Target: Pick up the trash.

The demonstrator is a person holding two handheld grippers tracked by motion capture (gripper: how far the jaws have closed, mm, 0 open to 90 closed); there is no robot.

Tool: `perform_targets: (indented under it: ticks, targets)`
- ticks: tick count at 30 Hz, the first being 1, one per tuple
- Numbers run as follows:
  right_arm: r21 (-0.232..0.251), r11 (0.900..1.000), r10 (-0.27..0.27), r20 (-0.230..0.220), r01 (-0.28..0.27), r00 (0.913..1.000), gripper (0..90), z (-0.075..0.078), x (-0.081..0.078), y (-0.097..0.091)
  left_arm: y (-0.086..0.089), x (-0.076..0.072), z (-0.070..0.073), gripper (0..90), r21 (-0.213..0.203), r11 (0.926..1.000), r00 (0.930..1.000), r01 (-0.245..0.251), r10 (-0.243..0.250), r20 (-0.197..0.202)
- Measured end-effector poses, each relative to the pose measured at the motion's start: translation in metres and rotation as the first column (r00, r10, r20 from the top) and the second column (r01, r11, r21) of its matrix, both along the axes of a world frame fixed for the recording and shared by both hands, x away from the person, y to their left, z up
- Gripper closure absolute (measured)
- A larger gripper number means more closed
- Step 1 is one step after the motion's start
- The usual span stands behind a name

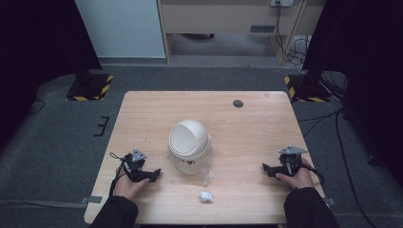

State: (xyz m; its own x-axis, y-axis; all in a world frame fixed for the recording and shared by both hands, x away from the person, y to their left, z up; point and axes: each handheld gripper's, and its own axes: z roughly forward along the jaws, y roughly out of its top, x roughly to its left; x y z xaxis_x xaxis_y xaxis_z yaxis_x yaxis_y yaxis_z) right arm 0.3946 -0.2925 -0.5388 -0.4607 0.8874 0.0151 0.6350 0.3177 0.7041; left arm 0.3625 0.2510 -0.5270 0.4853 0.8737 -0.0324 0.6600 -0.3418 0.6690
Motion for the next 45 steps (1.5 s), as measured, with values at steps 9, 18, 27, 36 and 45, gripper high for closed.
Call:
perform_targets:
  ticks: [9, 18, 27, 36, 45]
  targets:
    - [0.000, 1.0000, 0.005, 0.000, -0.005, 1.0000, 0.6, 0.000, 0.000, 0.000, -0.001, -0.002, 0.013, 11.3, -0.060, 0.9978, 0.9977, -0.028, 0.031, 0.060]
    - [0.000, 1.0000, 0.005, 0.000, -0.005, 1.0000, 0.7, 0.000, 0.000, 0.000, -0.001, -0.006, 0.031, 12.9, -0.151, 0.9882, 0.9866, -0.026, 0.050, 0.155]
    - [0.000, 1.0000, 0.005, 0.000, -0.005, 1.0000, 0.7, 0.000, 0.000, 0.000, 0.008, -0.011, 0.046, 13.0, -0.229, 0.9711, 0.9656, -0.069, 0.122, 0.230]
    - [0.001, 1.0000, 0.005, 0.000, -0.005, 1.0000, 0.7, 0.000, 0.000, 0.000, 0.015, -0.020, 0.065, 13.8, -0.333, 0.9384, 0.9273, -0.092, 0.203, 0.315]
    - [0.001, 1.0000, 0.005, 0.000, -0.005, 1.0000, 0.7, 0.000, 0.000, 0.000, 0.011, -0.028, 0.086, 14.4, -0.407, 0.9120, 0.8915, -0.047, 0.222, 0.395]
